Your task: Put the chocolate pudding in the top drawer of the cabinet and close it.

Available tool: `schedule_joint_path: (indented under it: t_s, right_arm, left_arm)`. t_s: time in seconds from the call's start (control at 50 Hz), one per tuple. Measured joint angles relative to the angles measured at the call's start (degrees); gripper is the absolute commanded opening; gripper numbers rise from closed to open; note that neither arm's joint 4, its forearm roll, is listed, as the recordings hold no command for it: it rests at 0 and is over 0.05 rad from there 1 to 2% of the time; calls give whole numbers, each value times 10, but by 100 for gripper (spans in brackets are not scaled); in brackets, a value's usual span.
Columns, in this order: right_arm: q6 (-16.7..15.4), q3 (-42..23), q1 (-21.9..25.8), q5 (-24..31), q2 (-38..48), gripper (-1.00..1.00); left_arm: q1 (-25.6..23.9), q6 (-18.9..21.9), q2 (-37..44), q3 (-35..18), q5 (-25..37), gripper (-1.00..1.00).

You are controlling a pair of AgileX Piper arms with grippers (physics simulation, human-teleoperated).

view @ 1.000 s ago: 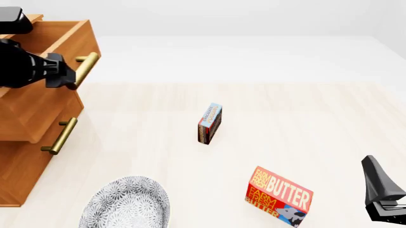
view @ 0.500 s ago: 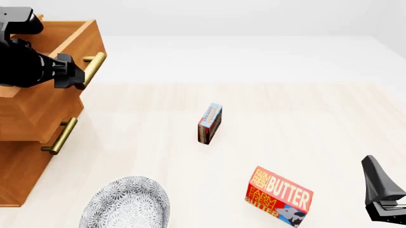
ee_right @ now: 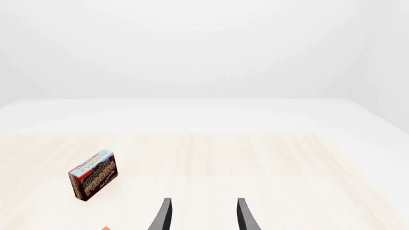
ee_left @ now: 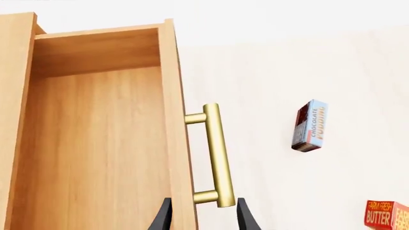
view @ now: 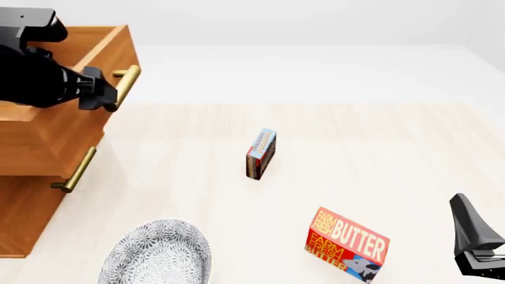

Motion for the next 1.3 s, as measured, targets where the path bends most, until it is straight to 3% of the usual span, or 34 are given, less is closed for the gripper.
schedule_joint_path:
  t_s: [1.3]
  right_arm:
    - [0, 0, 0, 0, 0, 100]
  left_arm:
    - [-72, -1, 32, -23, -7, 100]
